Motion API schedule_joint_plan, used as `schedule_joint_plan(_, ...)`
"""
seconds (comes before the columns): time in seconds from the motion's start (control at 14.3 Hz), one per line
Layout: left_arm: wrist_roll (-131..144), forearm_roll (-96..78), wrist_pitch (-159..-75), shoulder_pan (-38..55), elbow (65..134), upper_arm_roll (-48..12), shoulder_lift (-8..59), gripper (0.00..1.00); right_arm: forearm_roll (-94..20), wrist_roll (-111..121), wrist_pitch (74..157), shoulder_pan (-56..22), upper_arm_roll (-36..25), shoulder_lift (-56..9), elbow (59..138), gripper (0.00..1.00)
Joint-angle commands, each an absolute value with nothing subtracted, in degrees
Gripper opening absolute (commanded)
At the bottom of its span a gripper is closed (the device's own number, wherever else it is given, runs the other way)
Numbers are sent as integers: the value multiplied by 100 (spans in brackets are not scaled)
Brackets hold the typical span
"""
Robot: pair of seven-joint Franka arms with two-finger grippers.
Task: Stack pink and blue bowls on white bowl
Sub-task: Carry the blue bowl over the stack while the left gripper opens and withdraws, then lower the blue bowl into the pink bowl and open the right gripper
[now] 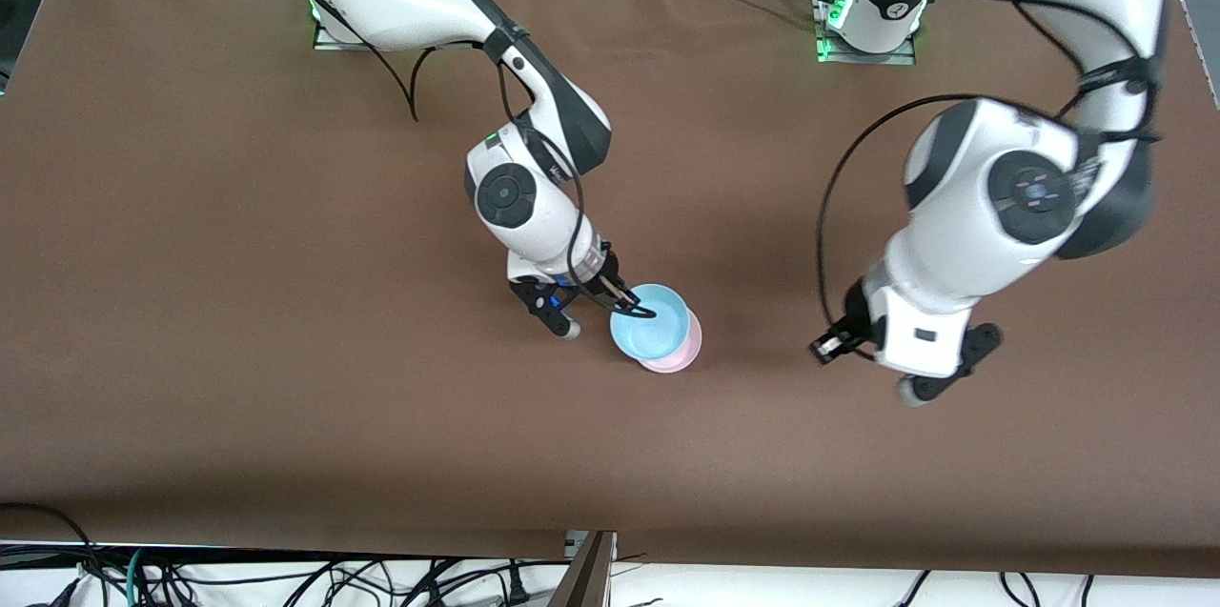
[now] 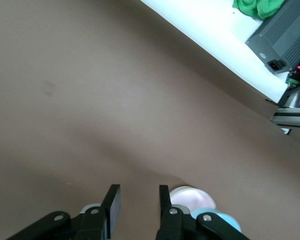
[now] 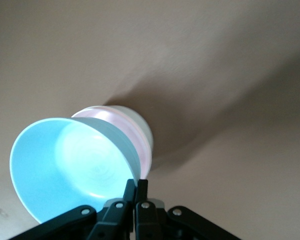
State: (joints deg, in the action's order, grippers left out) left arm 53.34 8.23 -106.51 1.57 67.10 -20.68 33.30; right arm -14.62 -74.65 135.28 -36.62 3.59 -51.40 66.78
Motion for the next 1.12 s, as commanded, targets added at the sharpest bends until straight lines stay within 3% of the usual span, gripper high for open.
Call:
schedule_joint_plan(0.0,4791,677,-10162,-96,6812,-2074,2858,40,-1380,-7708,13771,-3788,273,-5466,6232,0)
schedule_joint_plan(0.35,3694,685,-10002,-667,6873,-2066,2786,46,-1214,-7699,14071,-3867,255,-5704,6196,0)
schedule_joint_plan(1.05,1504,685,-10020,-1389,7040,-2065,2777,46,-905,-7638,14036,-3911,220,-5836,6223,0)
